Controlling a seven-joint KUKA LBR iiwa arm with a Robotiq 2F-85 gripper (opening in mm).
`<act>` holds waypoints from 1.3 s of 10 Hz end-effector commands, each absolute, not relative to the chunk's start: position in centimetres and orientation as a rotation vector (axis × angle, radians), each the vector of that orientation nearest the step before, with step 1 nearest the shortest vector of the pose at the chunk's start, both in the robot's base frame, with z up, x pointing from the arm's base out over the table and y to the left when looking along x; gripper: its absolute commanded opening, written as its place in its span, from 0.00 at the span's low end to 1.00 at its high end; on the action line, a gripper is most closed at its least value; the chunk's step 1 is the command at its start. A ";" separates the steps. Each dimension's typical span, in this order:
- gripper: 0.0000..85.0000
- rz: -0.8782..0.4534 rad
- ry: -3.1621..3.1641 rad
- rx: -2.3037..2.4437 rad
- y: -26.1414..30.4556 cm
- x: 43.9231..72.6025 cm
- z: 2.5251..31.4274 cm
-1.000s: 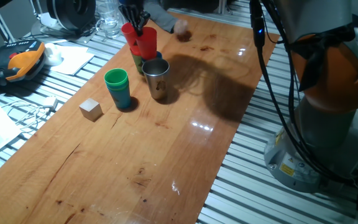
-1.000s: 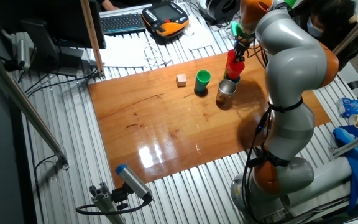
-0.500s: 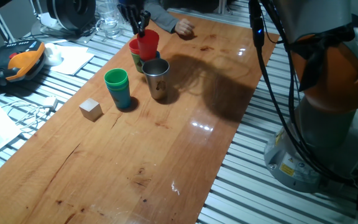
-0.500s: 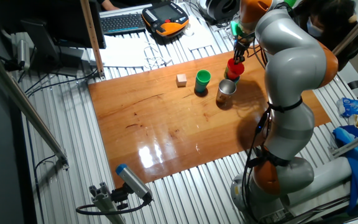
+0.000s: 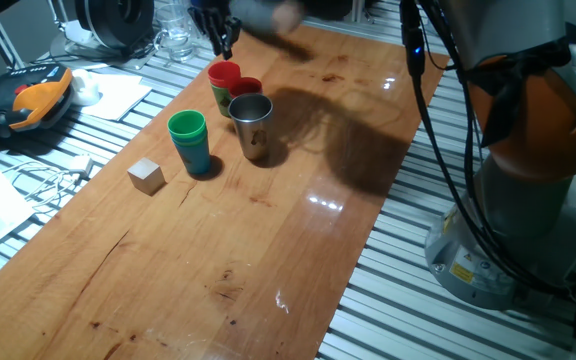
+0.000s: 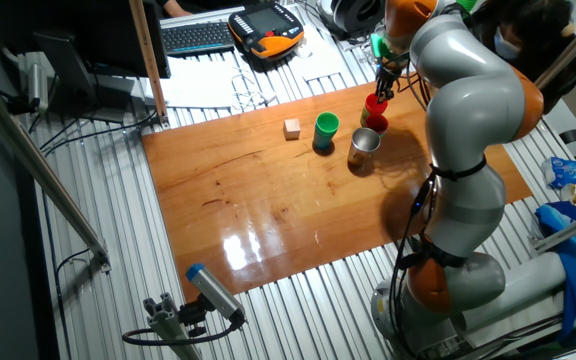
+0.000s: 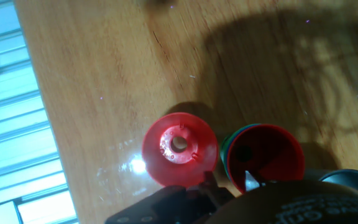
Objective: Stack the cups
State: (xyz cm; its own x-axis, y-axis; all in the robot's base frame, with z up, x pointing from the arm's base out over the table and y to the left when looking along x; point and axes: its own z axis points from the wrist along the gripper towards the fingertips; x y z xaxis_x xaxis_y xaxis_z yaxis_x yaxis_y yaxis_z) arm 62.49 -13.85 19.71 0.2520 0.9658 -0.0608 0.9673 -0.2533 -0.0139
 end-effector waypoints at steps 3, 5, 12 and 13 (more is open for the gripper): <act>0.40 -0.066 1.904 2.444 -14.3 63.6 18.8; 0.40 -0.044 1.862 2.444 -14.4 64.6 18.1; 0.40 -0.042 1.799 2.408 -15.4 67.6 15.8; 0.40 -0.043 1.797 2.410 -15.5 67.9 15.4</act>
State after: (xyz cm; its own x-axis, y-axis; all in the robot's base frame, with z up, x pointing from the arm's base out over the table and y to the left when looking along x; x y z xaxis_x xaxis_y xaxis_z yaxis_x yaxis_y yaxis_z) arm 67.90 -15.49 15.38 0.2869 0.9524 -0.1030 0.9563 -0.2783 0.0902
